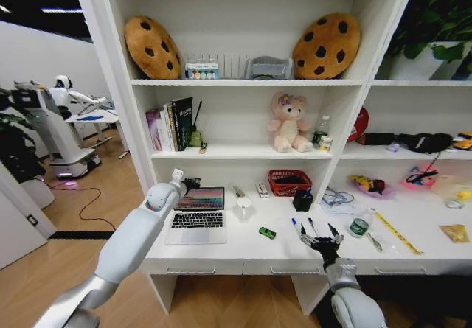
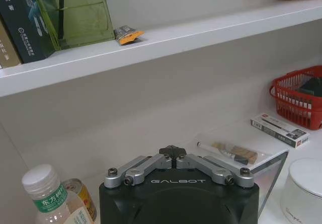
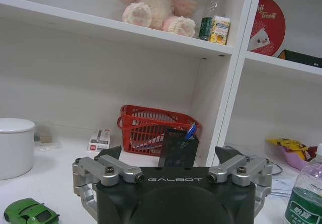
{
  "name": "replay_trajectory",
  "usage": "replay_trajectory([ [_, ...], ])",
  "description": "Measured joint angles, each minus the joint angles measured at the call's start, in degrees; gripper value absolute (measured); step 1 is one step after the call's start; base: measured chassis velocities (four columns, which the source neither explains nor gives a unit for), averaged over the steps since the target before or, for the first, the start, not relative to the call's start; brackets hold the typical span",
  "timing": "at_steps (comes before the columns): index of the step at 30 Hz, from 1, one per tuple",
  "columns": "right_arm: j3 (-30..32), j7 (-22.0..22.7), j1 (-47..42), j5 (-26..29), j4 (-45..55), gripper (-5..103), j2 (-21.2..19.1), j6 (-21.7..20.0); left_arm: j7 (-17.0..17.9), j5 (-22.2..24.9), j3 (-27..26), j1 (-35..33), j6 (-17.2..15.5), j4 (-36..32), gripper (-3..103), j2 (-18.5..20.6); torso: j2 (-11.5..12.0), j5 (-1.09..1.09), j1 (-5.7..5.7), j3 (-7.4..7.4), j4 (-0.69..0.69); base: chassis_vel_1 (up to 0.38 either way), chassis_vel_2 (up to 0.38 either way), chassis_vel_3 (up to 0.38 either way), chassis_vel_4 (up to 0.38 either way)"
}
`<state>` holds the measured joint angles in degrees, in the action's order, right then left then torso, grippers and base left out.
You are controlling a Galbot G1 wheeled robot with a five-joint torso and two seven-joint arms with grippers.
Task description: Organize the objects on the table.
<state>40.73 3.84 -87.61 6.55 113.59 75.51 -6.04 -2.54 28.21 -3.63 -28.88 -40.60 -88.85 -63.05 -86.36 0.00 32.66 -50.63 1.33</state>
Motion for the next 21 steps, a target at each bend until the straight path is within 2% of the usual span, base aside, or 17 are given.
replay_trajectory([
  [2, 0.0, -0.1, 0.11, 0.0, -0.19, 100, -0.04, 0.08, 0.04, -0.3, 0.13, 0.61, 0.35, 1.44, 0, -0.61, 0.0, 0.0, 0.0, 0.0, 0.0, 0.0, 0.0, 0.0, 0.0],
  [4, 0.26, -0.12, 0.2, 0.09, -0.25, 100, -0.31, 0.09, -0.34, -1.66, 0.54, 2.01, 1.61, 6.09, 0, -2.18, 0.01, 0.0, 0.0, -0.01, 0.0, 0.0, 0.0, 0.0, 0.0],
  [9, 0.58, -0.08, 0.36, 0.13, -0.26, 100, -0.52, 0.09, -0.76, -2.69, 0.54, 2.54, 2.38, 8.67, 0, -2.8, 0.0, -0.01, 0.0, -0.01, 0.0, 0.0, 0.0, 0.0, 0.0],
  [21, -0.24, 0.2, 1.19, -0.62, -0.9, 100, 0.29, 0.04, -1.03, -2.58, -0.85, -3.21, 1.42, 1.88, 0, 0.94, 0.0, -0.01, 0.0, 0.01, 0.0, 0.0, 0.0, 0.0, 0.0],
])
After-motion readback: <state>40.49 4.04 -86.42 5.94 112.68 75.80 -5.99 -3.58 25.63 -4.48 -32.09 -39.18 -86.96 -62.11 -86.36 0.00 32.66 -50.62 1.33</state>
